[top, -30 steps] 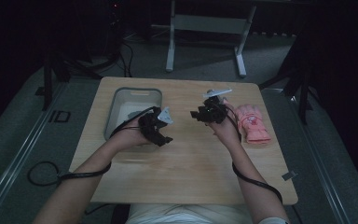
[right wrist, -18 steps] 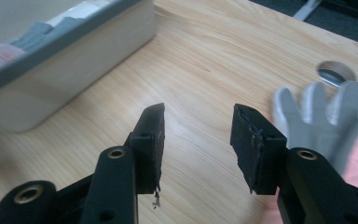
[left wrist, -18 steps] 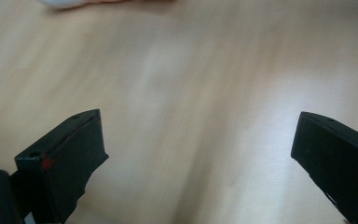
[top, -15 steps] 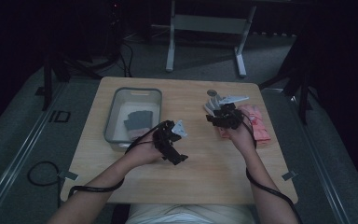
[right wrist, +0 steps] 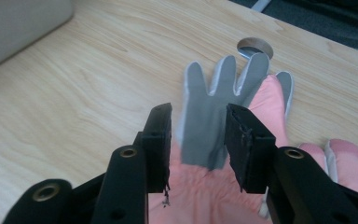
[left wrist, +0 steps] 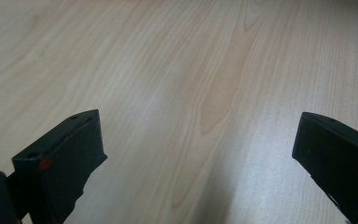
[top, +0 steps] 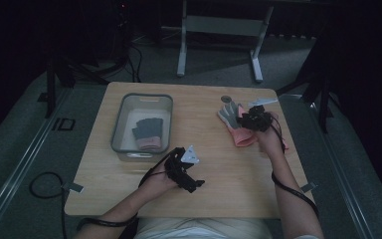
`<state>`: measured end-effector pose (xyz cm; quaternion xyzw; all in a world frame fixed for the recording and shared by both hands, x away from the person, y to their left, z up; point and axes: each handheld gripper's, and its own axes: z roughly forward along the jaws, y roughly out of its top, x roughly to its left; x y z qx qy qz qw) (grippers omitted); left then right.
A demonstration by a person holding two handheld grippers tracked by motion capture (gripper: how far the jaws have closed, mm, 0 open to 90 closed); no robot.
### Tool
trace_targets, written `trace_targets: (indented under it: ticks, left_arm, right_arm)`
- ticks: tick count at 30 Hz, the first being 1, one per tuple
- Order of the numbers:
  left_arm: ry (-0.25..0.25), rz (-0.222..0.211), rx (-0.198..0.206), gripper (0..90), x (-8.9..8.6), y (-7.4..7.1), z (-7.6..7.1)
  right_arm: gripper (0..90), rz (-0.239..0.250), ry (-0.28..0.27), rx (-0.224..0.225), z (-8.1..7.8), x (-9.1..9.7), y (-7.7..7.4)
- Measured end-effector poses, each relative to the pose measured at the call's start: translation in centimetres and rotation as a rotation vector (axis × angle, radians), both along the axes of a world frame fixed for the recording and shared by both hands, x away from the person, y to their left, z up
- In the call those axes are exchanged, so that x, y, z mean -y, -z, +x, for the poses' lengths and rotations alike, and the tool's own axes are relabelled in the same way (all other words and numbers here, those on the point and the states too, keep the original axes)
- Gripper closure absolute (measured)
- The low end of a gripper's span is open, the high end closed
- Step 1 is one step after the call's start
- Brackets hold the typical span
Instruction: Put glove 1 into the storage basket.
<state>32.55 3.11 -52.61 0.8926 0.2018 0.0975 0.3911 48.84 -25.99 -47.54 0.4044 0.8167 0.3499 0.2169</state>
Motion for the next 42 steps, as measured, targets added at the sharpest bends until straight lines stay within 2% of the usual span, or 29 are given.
trace_targets:
  ticks: [2,3,5,8,10,12,14,16,18,19,21,26,28,30,33,39,42]
  left_arm:
    - [-0.005,-0.024,0.021,1.6,-0.1,0.5,-0.4]
    - [-0.005,-0.057,0.033,1.6,-0.1,0.9,-0.6]
    - [-0.012,-0.049,0.05,0.5,0.0,1.7,-1.0]
    - [-0.028,-0.039,0.064,0.0,-0.1,2.3,-1.4]
    - [-0.05,-0.061,0.065,0.0,-0.4,2.4,-1.6]
    - [-0.065,-0.076,0.07,0.0,-0.6,2.4,-1.7]
    - [-0.078,-0.061,0.096,0.0,-0.6,2.5,-1.9]
    - [-0.083,-0.057,0.106,0.0,-0.7,2.6,-2.1]
    - [-0.084,-0.048,0.107,0.0,-0.7,2.9,-2.3]
    - [-0.084,-0.045,0.109,0.0,-0.8,3.0,-2.3]
    - [-0.085,-0.044,0.098,0.0,-0.8,3.2,-2.3]
    - [-0.084,-0.03,0.121,0.0,-0.8,3.5,-2.4]
    - [-0.084,-0.023,0.148,0.0,-0.9,3.7,-2.5]
    - [-0.089,-0.033,0.134,0.0,-1.0,3.9,-2.3]
    - [-0.095,-0.045,0.13,0.0,-1.3,3.9,-2.2]
    - [-0.101,-0.055,0.136,0.0,-1.4,4.0,-2.2]
    - [-0.1,-0.059,0.134,0.0,-1.4,3.9,-2.2]
  right_arm:
    - [62.5,-0.015,-0.009,0.001,0.9,-0.1,0.4]
    - [63.2,-0.026,-0.015,-0.004,1.3,-0.2,0.7]
    - [65.7,-0.05,-0.012,-0.034,2.3,-0.6,1.5]
    - [65.1,-0.107,-0.02,-0.053,3.3,-1.1,2.5]
    - [64.5,-0.1,-0.012,-0.073,4.0,-1.1,3.1]
    - [64.0,-0.125,-0.009,-0.092,4.5,-1.4,3.8]
    - [64.1,-0.153,-0.007,-0.1,4.8,-1.6,4.4]
    - [64.7,-0.161,-0.006,-0.105,4.9,-1.7,4.7]
    - [67.9,-0.178,0.0,-0.106,5.0,-2.0,4.9]
    - [70.8,-0.179,-0.005,-0.121,5.1,-2.1,5.1]
    - [73.2,-0.212,-0.011,-0.119,5.1,-2.4,5.5]
    - [83.2,-0.158,0.055,-0.161,5.4,-2.2,5.6]
    - [86.9,-0.145,0.088,-0.182,5.3,-2.2,5.3]
    - [88.1,-0.14,0.127,-0.176,5.0,-2.4,4.1]
    - [88.3,-0.074,0.146,-0.156,4.0,-2.5,2.2]
    - [88.4,0.081,0.178,-0.082,-0.5,-2.9,-2.3]
    - [88.3,0.101,0.194,-0.052,-2.9,-3.3,-3.9]
